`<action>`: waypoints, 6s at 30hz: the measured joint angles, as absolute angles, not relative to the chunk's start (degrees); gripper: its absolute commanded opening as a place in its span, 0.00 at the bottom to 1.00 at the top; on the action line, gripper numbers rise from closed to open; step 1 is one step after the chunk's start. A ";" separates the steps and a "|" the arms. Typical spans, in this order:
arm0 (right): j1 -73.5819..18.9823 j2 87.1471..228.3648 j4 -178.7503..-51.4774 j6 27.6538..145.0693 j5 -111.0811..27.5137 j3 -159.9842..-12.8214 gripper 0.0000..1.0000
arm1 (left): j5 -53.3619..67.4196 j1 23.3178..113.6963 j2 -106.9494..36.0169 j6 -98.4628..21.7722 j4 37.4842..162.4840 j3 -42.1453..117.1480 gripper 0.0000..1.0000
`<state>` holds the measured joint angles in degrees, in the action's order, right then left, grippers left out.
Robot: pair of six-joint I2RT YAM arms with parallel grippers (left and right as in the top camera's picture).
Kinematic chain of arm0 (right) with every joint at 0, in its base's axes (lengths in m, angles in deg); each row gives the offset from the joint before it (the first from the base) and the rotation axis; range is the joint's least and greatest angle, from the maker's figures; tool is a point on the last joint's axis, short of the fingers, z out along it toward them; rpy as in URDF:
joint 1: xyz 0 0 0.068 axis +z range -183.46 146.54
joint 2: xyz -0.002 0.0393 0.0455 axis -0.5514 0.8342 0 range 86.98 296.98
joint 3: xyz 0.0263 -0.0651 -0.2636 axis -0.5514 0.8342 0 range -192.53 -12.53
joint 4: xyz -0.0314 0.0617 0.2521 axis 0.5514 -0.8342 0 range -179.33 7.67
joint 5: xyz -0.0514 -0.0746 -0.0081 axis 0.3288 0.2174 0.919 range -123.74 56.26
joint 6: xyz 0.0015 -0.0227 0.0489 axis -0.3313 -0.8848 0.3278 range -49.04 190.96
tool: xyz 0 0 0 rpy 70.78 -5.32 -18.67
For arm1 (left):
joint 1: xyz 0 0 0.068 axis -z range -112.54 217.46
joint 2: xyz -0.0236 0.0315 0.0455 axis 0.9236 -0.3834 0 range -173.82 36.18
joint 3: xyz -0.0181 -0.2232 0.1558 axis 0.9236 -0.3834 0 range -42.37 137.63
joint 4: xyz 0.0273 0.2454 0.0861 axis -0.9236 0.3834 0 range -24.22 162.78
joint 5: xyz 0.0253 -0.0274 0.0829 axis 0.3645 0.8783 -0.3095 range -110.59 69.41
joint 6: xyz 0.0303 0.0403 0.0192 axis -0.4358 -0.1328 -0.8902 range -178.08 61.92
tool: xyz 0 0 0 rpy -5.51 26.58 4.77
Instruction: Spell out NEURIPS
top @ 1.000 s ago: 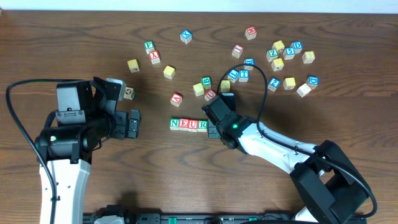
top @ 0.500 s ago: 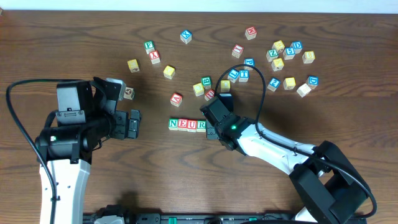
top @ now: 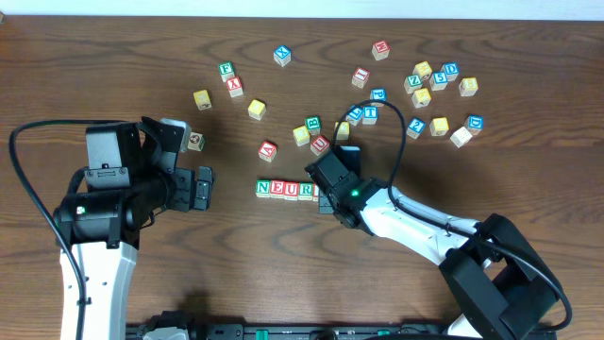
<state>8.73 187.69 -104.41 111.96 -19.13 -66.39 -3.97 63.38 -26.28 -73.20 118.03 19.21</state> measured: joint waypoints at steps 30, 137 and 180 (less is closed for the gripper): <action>8.71 187.69 -115.58 121.22 -18.45 -69.39 0.01 | -3.94 63.38 -26.28 -73.20 118.05 19.21 0.98; -15.03 209.00 -124.70 147.76 -21.75 -118.32 0.96 | -3.94 63.38 -26.28 -73.20 118.03 19.21 0.98; -18.07 210.35 -115.67 113.11 -28.22 -118.32 0.93 | -3.94 63.38 -26.28 -73.20 118.03 19.21 0.98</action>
<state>-18.07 210.35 -115.67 113.11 -28.22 -118.32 -3.94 63.38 -26.28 -73.20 118.03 19.21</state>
